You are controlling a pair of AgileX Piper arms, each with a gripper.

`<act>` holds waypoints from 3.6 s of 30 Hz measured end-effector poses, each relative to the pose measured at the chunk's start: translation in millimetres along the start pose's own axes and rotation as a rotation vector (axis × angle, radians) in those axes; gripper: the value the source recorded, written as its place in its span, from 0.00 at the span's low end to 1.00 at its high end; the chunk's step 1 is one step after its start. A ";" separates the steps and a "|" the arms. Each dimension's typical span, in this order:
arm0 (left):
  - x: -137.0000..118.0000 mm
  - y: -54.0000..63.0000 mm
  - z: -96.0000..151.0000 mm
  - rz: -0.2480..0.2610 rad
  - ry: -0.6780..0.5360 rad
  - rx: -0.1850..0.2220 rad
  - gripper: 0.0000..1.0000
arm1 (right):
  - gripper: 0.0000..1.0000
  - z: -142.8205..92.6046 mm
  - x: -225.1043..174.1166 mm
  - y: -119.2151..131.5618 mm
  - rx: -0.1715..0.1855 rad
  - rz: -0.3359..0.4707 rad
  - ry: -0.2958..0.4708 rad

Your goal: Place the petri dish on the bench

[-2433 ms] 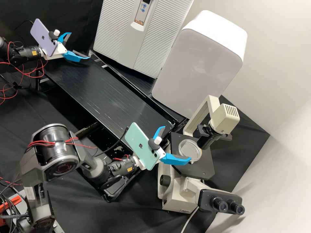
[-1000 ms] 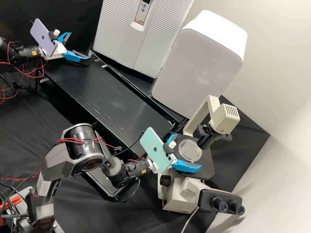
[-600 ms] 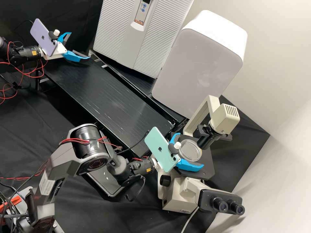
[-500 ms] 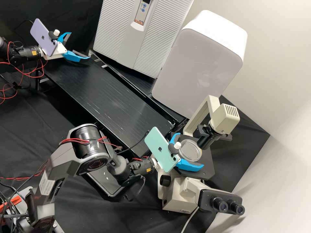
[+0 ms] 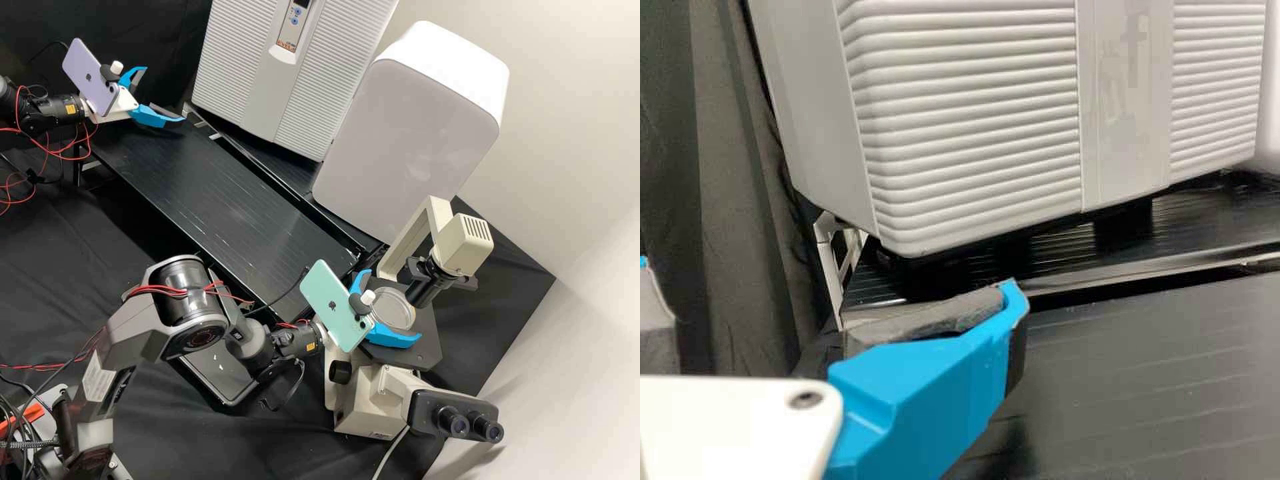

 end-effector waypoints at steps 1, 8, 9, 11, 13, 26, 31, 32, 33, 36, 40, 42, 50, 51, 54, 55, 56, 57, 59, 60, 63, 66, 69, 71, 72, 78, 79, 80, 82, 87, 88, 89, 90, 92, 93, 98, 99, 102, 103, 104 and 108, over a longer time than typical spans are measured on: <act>0.0 0.0 0.0 0.000 0.000 0.000 1.00 | 0.00 0.5 1.1 -0.4 0.003 -0.001 -0.001; 0.0 0.0 0.0 0.000 0.000 0.000 1.00 | 0.00 0.3 3.8 -0.1 0.012 -0.002 0.000; 0.0 0.0 0.0 0.000 0.000 0.000 1.00 | 0.00 0.8 4.0 -0.9 0.011 -0.005 0.000; 0.0 0.0 0.0 0.000 0.000 0.000 1.00 | 0.00 1.1 5.0 -1.8 0.009 -0.010 0.003; 0.0 0.0 0.0 0.000 0.000 0.000 1.00 | 0.00 1.3 5.9 -2.4 0.010 -0.013 0.005; 0.0 0.0 0.0 0.000 0.000 0.000 1.00 | 0.00 1.6 7.9 -3.3 0.024 -0.018 0.010; 0.0 0.0 0.0 0.000 0.000 0.000 1.00 | 0.00 1.2 8.4 -2.9 0.023 -0.016 0.011; 0.0 0.0 0.0 0.000 0.000 0.000 1.00 | 0.00 1.2 8.4 -2.9 0.023 -0.016 0.011; 0.0 0.0 0.0 0.000 0.000 0.000 1.00 | 0.00 1.6 8.5 -3.3 0.023 -0.017 0.010; 0.0 0.0 0.0 0.000 0.000 0.000 1.00 | 0.00 1.4 8.4 -3.1 0.023 -0.017 0.011; 0.0 0.0 0.0 0.000 0.000 0.000 1.00 | 0.00 1.4 8.4 -3.1 0.025 -0.017 0.011; 0.0 0.0 0.0 0.000 0.000 0.000 1.00 | 0.00 1.4 8.4 -3.1 0.028 -0.017 0.011; 0.0 0.0 0.0 0.000 0.000 0.000 1.00 | 0.00 0.2 -2.9 -4.3 0.081 -0.037 0.029; 0.0 0.0 0.0 0.000 0.000 0.000 1.00 | 0.00 -0.5 -5.7 -4.2 0.082 -0.045 0.034; 0.0 0.0 0.0 0.000 0.000 0.000 1.00 | 0.00 -1.7 -14.3 -2.6 0.096 -0.055 0.037; 0.0 0.0 0.0 0.000 0.000 0.000 1.00 | 0.00 -2.3 -16.6 -1.7 0.095 -0.058 0.040; 0.0 0.0 0.0 0.000 0.000 0.000 1.00 | 0.00 -2.7 -19.0 -2.0 0.098 -0.064 0.042; 0.0 0.0 0.0 0.000 0.000 0.000 1.00 | 0.00 -3.6 -21.0 -1.6 0.108 -0.065 0.045; 0.0 0.0 0.0 0.000 0.000 0.000 1.00 | 0.00 -4.9 -26.7 -1.4 0.117 -0.066 0.048; 0.0 0.0 0.0 0.000 0.000 0.000 1.00 | 0.00 -6.4 -30.4 -1.0 0.124 -0.066 0.055; 0.0 0.0 0.0 0.000 0.000 0.000 1.00 | 0.00 -11.5 -41.3 0.8 0.126 -0.064 0.079; 0.0 0.0 0.0 0.000 0.000 0.000 1.00 | 0.00 -19.4 -54.7 -1.1 0.127 -0.071 0.103; 0.0 0.0 0.0 0.000 0.000 0.000 1.00 | 0.00 -29.2 -65.0 -7.9 0.127 -0.101 0.131; 0.0 0.0 0.0 0.000 0.000 0.000 1.00 | 0.00 -35.0 -69.5 -12.6 0.127 -0.120 0.150; 0.0 0.0 0.0 0.000 0.000 0.000 1.00 | 0.00 -37.0 -72.0 -15.5 0.128 -0.131 0.157; 0.0 0.0 0.0 0.000 0.000 0.000 1.00 | 0.00 -59.3 -91.6 -35.0 0.124 -0.215 0.233; 0.0 0.0 0.0 0.000 0.000 0.000 1.00 | 0.00 -63.1 -94.7 -39.2 0.117 -0.232 0.248; 0.0 0.0 0.0 0.000 0.000 0.000 1.00 | 0.00 -66.5 -97.2 -41.9 0.106 -0.244 0.262; 0.0 0.0 0.0 0.000 0.000 0.000 1.00 | 0.00 -73.6 -102.4 -48.5 0.089 -0.270 0.291; 0.0 0.0 0.0 0.000 0.000 0.000 1.00 | 0.00 -89.0 -113.0 -64.5 0.040 -0.320 0.351; 0.0 0.0 0.0 0.000 0.000 0.000 1.00 | 0.00 -91.1 -114.4 -66.9 0.036 -0.327 0.358; 0.0 0.0 0.0 0.000 0.000 0.000 1.00 | 0.00 -93.1 -115.3 -68.5 0.033 -0.331 0.365; 0.0 0.0 0.0 0.000 0.000 0.000 1.00 | 0.00 -94.2 -115.9 -69.5 0.024 -0.332 0.370; 0.0 0.0 0.0 0.000 0.000 0.000 1.00 | 0.00 -94.4 -116.0 -71.8 0.016 -0.335 0.368; 0.0 0.0 0.0 0.000 0.000 0.000 1.00 | 0.00 -93.4 -115.4 -72.7 0.013 -0.337 0.362; 0.0 0.0 0.0 0.000 0.000 0.000 1.00 | 0.00 -88.7 -112.2 -76.5 0.019 -0.325 0.345; 0.0 0.0 0.0 0.000 0.000 0.000 1.00 | 0.00 -88.1 -111.8 -77.1 0.021 -0.323 0.344; 0.0 0.0 0.0 0.000 0.000 0.000 1.00 | 1.00 -87.1 -111.2 -78.6 0.020 -0.324 0.343; 0.0 0.0 0.0 0.000 0.000 0.000 1.00 | 1.00 -87.0 -111.0 -78.8 0.021 -0.322 0.345; 0.0 0.0 0.0 0.000 0.000 0.000 1.00 | 1.00 -87.0 -111.0 -78.9 0.015 -0.321 0.347; 0.0 0.0 0.0 0.000 0.000 0.000 1.00 | 1.00 -87.0 -111.0 -78.9 -0.002 -0.318 0.350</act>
